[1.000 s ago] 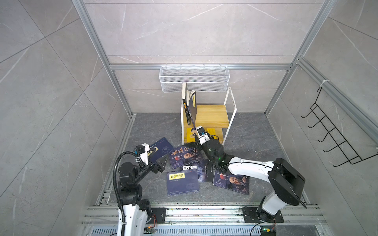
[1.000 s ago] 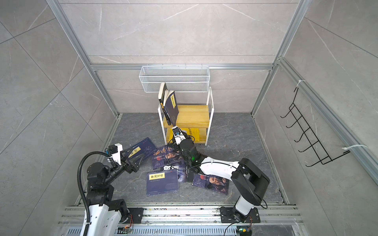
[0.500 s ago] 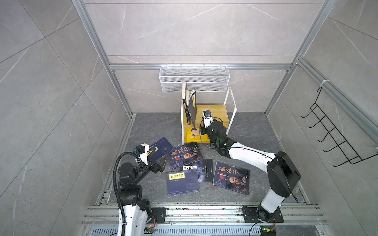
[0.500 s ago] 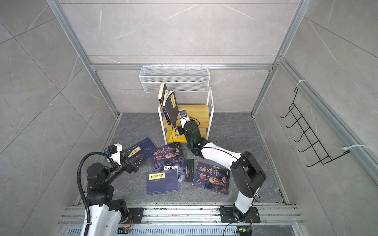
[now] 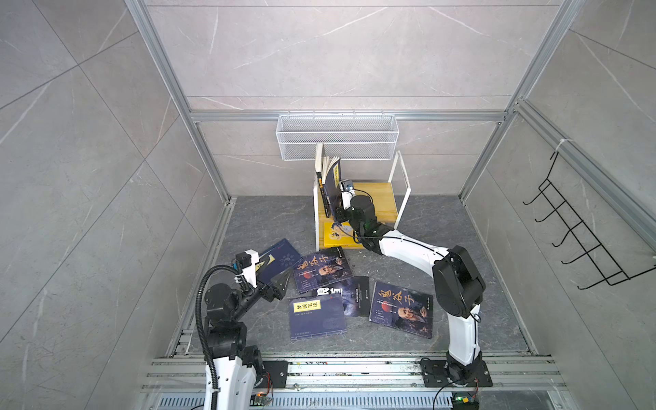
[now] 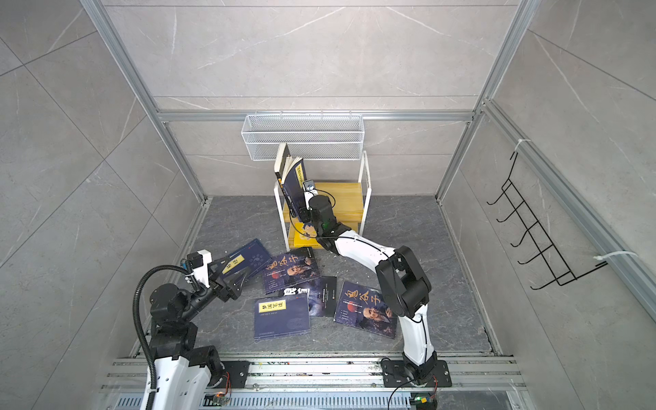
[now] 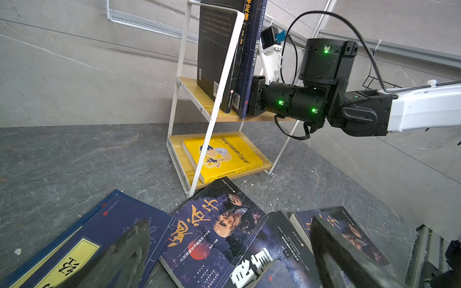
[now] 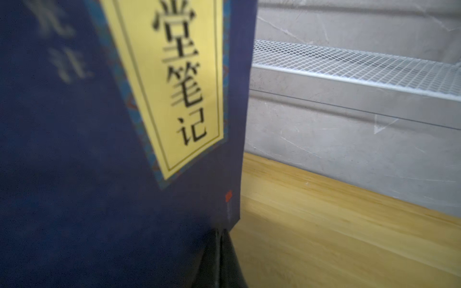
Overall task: Stacking books/files
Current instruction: Move the book to the bookshelf.
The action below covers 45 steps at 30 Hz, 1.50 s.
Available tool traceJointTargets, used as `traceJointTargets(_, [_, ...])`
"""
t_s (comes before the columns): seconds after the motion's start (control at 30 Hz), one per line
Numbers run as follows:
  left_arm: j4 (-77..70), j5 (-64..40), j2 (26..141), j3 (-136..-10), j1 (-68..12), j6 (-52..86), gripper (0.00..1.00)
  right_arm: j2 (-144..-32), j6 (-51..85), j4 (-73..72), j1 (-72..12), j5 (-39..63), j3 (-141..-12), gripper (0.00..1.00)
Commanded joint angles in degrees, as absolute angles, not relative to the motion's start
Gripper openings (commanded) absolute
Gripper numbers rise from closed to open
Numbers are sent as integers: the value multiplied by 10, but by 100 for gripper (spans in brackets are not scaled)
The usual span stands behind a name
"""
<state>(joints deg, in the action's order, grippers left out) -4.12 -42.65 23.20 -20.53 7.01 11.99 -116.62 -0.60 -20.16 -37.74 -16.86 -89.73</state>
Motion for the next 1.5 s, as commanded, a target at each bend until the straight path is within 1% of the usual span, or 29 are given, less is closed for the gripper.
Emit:
traceJointTargets(0.0, [-52, -443, 229, -212, 71, 112, 100, -1186, 13, -188, -379, -160, -922, 3])
traceJointTargets(0.13, [-48, -443, 226, -211, 69, 109, 100, -1188, 1, -188, -379, -159, -925, 4])
traceJointTargets(0.23, [-52, -445, 225, -212, 70, 111, 100, -1166, -11, -193, -378, -172, -901, 7])
traceJointTargets(0.53, [-53, -446, 225, -210, 72, 113, 100, -1021, -51, -166, -377, -143, -786, 25])
traceJointTargets(0.7, [-64, -449, 219, -205, 74, 119, 100, -958, -47, -120, -378, -22, -757, 43])
traceJointTargets(0.87, [-54, -447, 219, -208, 76, 112, 100, -944, -62, -95, -378, 79, -768, 55])
traceJointTargets(0.93, [-58, -449, 216, -207, 77, 115, 100, -950, -77, -89, -377, 102, -777, 58])
traceJointTargets(1.17, [-50, -449, 214, -209, 76, 106, 100, -982, -95, -68, -375, 153, -815, 57])
traceJointTargets(1.27, [-47, -447, 221, -211, 77, 109, 100, -998, -89, -72, -371, 147, -829, 54])
traceJointTargets(1.47, [-48, -449, 220, -211, 76, 106, 100, -1028, -80, -77, -357, 167, -858, 48])
